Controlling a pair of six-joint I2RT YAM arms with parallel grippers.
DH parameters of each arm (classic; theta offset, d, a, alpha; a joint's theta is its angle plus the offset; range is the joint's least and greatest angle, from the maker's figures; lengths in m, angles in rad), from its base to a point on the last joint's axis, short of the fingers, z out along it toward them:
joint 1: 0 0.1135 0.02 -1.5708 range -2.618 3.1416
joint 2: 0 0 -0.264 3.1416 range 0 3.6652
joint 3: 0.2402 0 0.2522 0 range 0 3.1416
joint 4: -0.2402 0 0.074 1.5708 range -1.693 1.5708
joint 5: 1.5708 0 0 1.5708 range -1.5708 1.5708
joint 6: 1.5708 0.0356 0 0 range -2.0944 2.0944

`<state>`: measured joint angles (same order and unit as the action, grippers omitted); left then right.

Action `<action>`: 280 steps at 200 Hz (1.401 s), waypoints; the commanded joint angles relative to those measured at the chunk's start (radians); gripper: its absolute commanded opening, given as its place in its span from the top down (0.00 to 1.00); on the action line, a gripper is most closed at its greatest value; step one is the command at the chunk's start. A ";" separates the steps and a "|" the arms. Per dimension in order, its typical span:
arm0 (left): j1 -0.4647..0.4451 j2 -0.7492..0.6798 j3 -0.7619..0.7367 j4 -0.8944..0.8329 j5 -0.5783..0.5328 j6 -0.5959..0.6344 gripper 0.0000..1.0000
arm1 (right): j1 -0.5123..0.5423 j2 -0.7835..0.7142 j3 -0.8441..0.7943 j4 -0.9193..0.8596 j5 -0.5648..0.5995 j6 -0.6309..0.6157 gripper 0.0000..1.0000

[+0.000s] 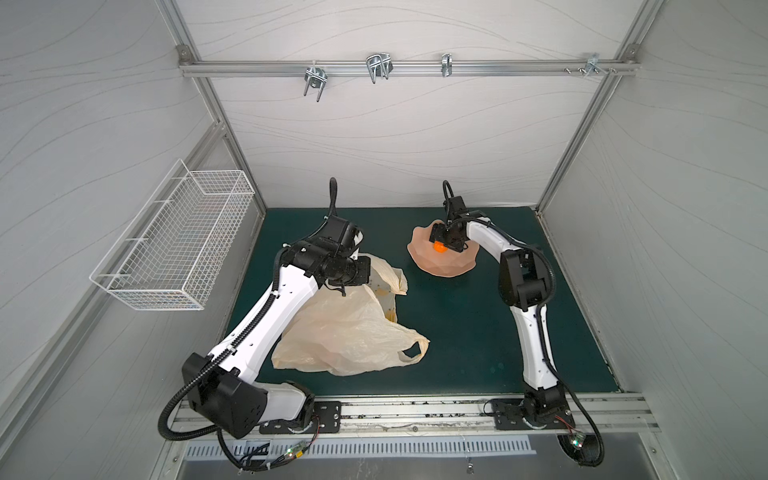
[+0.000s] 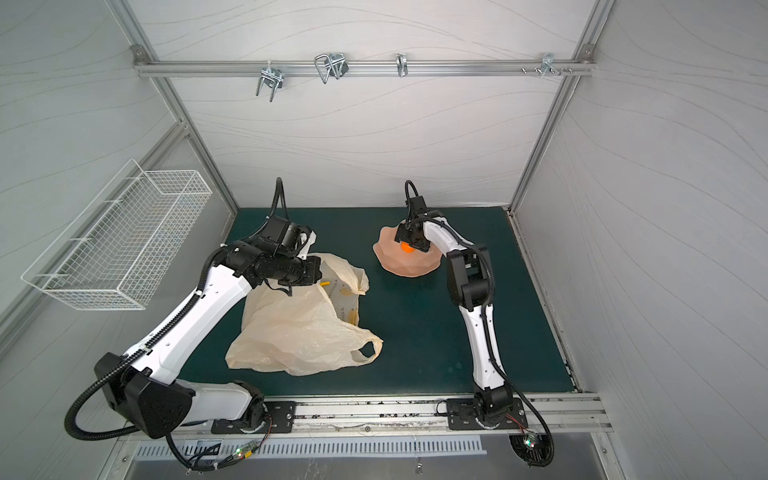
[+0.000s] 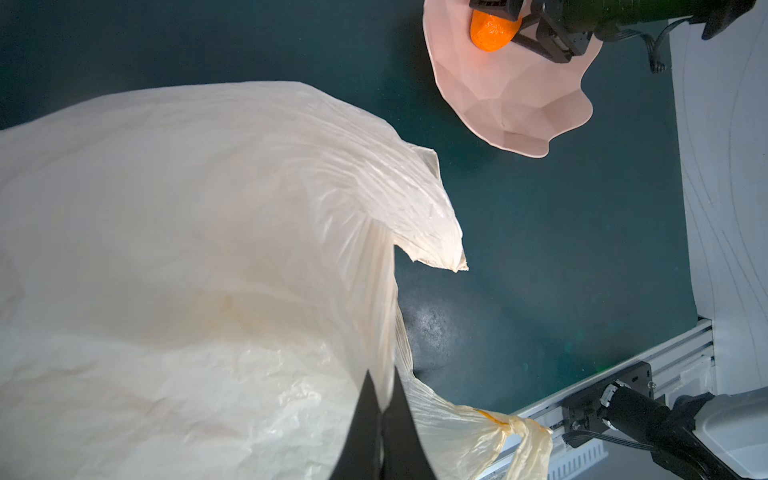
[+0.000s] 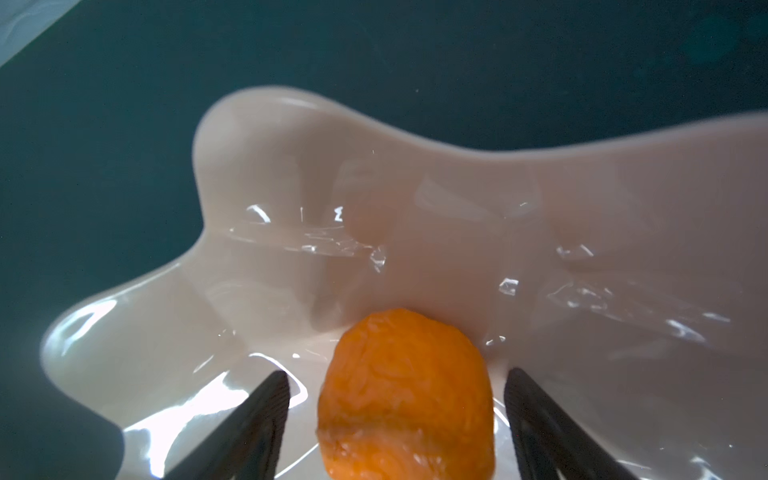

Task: Place the fruits into the plastic bag
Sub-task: 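Lower the right gripper onto the orange and close on it, then lift the orange with the right gripper and carry it to the bag opening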

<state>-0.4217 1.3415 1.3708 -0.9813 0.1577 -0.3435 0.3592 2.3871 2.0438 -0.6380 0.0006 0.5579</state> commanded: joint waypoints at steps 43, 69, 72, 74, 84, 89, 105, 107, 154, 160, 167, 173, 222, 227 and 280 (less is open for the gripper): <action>-0.003 -0.007 0.052 -0.022 -0.026 0.011 1.00 | -0.005 0.051 0.069 -0.076 0.029 -0.003 0.34; -0.003 -0.010 0.046 -0.018 -0.029 0.003 1.00 | -0.006 0.037 0.064 -0.077 0.038 -0.002 0.49; -0.003 -0.011 0.045 -0.017 -0.029 0.003 1.00 | -0.005 0.035 0.061 -0.076 0.039 -0.002 0.51; -0.003 -0.012 0.045 -0.017 -0.029 0.004 1.00 | -0.005 0.031 0.059 -0.075 0.040 -0.001 0.52; -0.003 -0.014 0.040 -0.016 -0.031 0.003 1.00 | -0.006 0.019 0.045 -0.066 0.049 0.000 0.55; -0.003 -0.016 0.039 -0.016 -0.030 0.003 1.00 | -0.005 0.012 0.038 -0.065 0.052 0.000 0.56; -0.003 -0.016 0.039 -0.014 -0.031 0.001 1.00 | -0.007 -0.007 0.018 -0.050 0.058 0.003 0.58; -0.003 -0.018 0.039 -0.014 -0.032 0.000 1.00 | -0.008 -0.010 0.016 -0.047 0.059 0.003 0.58; -0.003 -0.028 0.034 -0.013 -0.034 -0.002 1.00 | -0.008 -0.070 -0.064 0.009 0.033 0.015 0.63; -0.003 -0.030 0.032 -0.011 -0.032 -0.002 1.00 | -0.007 -0.075 -0.069 0.010 0.028 0.014 0.64; -0.003 -0.030 0.029 -0.010 -0.033 -0.003 1.00 | -0.007 -0.080 -0.076 0.011 0.023 0.015 0.65; -0.003 -0.033 0.026 -0.010 -0.033 -0.003 1.00 | -0.007 -0.088 -0.085 0.015 0.022 0.014 0.66; -0.003 -0.039 0.019 -0.004 -0.033 -0.004 1.00 | -0.007 -0.197 -0.234 0.116 0.002 0.027 0.73; -0.003 -0.039 0.020 -0.004 -0.033 -0.003 1.00 | -0.006 -0.204 -0.240 0.118 0.001 0.028 0.74; -0.003 -0.034 0.023 -0.003 -0.031 0.003 1.00 | -0.006 -0.289 -0.330 0.168 -0.032 0.035 0.77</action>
<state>-0.4217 1.3228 1.3743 -0.9958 0.1341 -0.3439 0.3584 2.1670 1.7462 -0.5060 -0.0090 0.5797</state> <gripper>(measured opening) 0.047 0.535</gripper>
